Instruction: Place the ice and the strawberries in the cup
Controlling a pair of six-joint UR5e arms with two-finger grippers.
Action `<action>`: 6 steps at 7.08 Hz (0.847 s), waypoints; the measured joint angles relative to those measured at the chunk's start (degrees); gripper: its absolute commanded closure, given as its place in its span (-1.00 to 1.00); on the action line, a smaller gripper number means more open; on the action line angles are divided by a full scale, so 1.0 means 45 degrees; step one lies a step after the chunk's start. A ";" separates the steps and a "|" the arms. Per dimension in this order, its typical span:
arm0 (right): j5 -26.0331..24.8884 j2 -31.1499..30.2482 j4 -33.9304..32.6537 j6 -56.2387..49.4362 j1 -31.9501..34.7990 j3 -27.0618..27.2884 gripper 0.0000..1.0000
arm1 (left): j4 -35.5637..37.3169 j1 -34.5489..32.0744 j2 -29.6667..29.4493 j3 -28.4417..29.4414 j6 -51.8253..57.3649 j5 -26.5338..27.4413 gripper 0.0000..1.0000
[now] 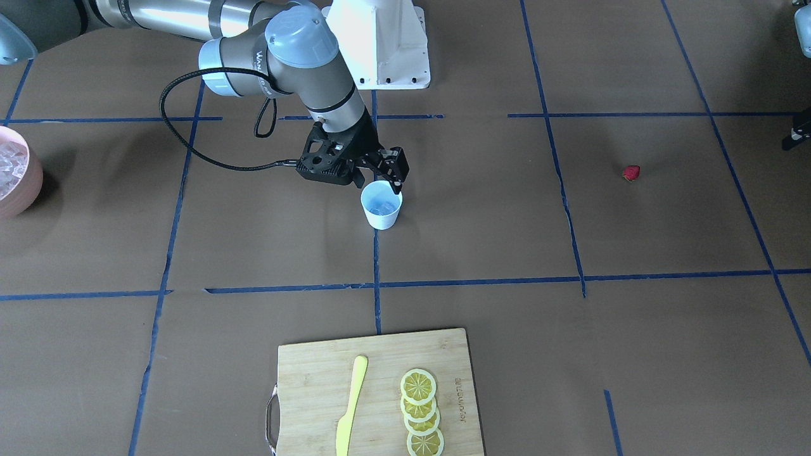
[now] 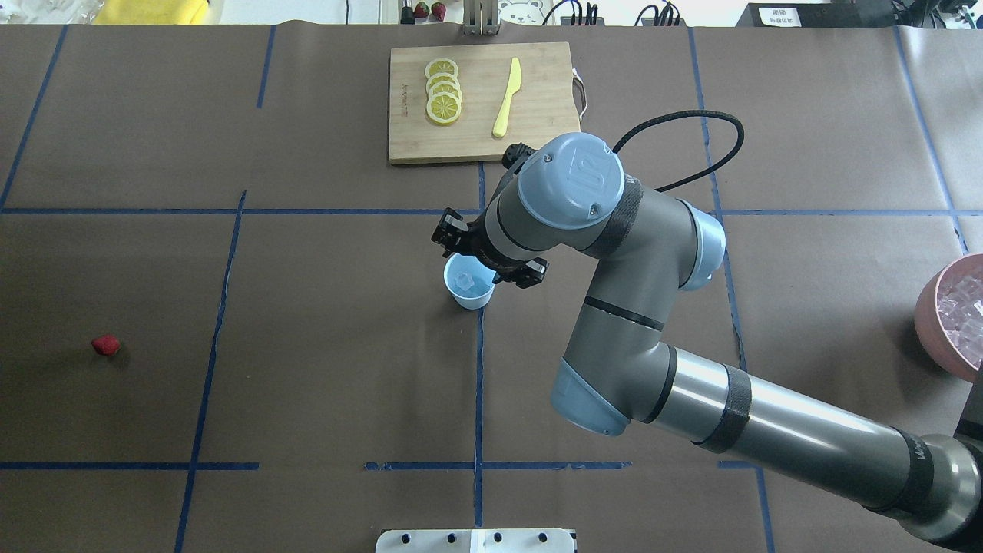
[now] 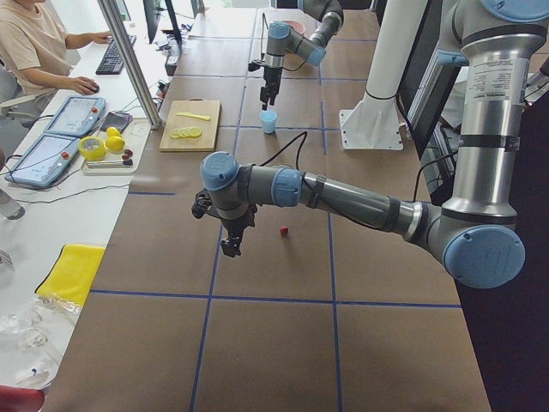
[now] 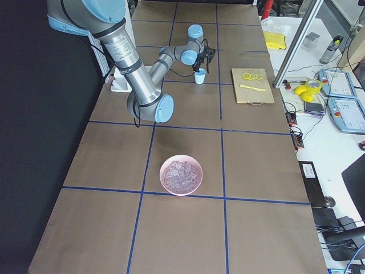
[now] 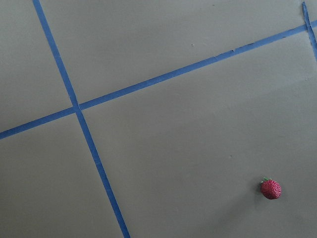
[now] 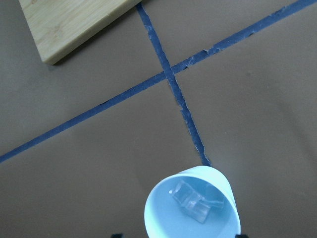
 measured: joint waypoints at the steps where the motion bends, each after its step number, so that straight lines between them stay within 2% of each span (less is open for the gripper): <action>1: 0.0063 -0.0020 -0.0018 -0.0008 0.0145 0.0067 -0.98 | -0.0023 0.0150 0.0005 0.0064 -0.0068 -0.0087 -1.00; 2: 0.0329 -0.0285 -0.0056 -0.0017 0.0625 0.0278 -0.98 | -0.0221 0.0648 0.0000 0.0171 -0.0575 -0.0378 -1.00; 4: 0.2077 -0.2223 -0.0043 -0.0751 0.2653 0.1671 -0.98 | -0.1955 0.2565 -0.0011 0.0236 -0.3599 -0.0698 -1.00; 6: 0.4504 -0.4687 -0.0062 -0.3136 0.5219 0.3194 -0.98 | -0.4472 0.4561 0.0226 0.0204 -0.7194 0.0582 -1.00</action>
